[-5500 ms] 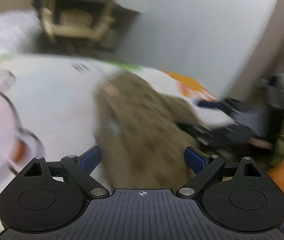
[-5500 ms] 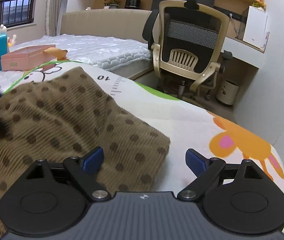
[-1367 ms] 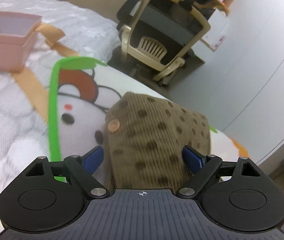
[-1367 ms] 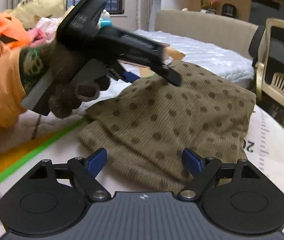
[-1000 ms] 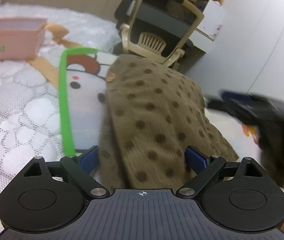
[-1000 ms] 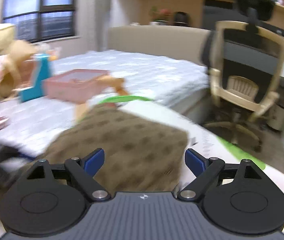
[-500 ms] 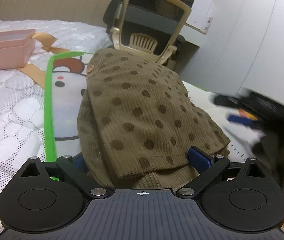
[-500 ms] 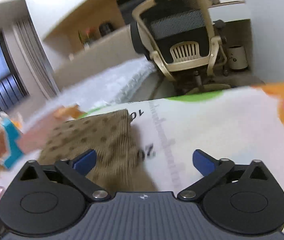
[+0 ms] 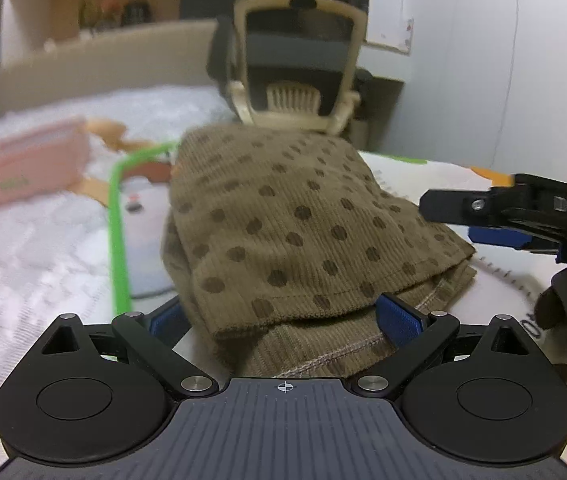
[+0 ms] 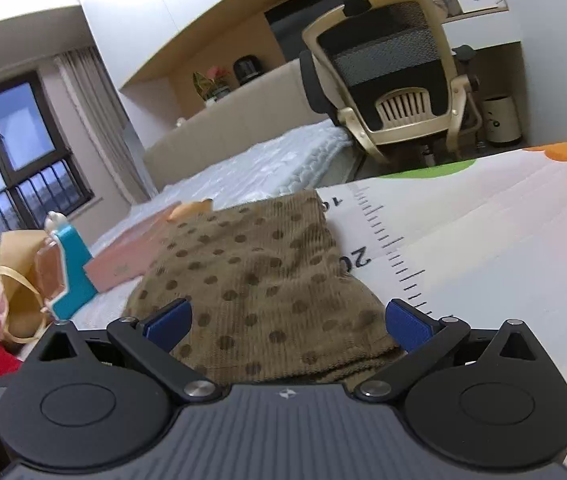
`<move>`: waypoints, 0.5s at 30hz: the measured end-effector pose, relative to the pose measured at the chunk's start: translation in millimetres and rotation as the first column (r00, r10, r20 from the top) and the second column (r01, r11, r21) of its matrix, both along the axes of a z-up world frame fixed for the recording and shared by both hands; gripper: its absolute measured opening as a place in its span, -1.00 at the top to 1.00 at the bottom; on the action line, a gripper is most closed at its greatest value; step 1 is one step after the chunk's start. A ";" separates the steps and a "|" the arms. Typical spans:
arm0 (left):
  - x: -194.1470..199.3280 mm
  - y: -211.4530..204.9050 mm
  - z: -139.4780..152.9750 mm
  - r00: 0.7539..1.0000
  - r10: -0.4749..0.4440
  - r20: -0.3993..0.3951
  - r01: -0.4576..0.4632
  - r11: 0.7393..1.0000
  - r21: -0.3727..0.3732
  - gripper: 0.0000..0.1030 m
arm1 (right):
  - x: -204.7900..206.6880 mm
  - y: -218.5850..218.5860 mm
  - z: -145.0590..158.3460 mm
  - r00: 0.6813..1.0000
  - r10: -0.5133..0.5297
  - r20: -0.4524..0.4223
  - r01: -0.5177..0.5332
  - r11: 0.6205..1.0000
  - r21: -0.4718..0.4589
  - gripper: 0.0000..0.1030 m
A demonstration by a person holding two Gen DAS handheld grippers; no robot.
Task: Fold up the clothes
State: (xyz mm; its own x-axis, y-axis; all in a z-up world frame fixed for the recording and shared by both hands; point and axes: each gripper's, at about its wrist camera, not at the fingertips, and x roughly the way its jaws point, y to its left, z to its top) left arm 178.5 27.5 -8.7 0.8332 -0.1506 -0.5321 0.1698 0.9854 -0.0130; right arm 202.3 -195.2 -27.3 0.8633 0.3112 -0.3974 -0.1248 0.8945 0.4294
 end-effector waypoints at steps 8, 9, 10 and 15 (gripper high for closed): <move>-27.6 -11.4 2.3 0.990 0.141 -0.019 -0.140 0.990 0.033 -0.97 | -2.9 -4.7 -2.7 0.998 -0.032 -0.058 0.029 0.999 -0.041 -1.00; -31.6 -10.9 2.1 0.987 0.155 -0.032 -0.154 0.988 0.022 -0.97 | -6.9 -4.1 -2.2 0.997 -0.035 -0.073 0.030 0.998 -0.058 -1.00; -35.6 -10.4 1.9 0.985 0.168 -0.046 -0.168 0.986 0.012 -0.97 | -11.7 -3.8 -2.3 0.995 -0.037 -0.096 0.029 0.997 -0.077 -1.00; -55.7 -7.7 0.8 0.966 0.232 -0.117 -0.238 0.971 -0.036 -1.00 | -52.5 -2.7 1.9 0.988 0.003 -0.154 -0.041 0.970 -0.242 -1.00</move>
State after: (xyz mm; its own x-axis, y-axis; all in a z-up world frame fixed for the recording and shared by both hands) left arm 122.8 19.8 -7.9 0.7846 0.0139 -0.6199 -0.0717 0.9951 -0.0685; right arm 149.8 -197.8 -25.4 0.7813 0.2069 -0.5889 -0.0957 0.9720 0.2145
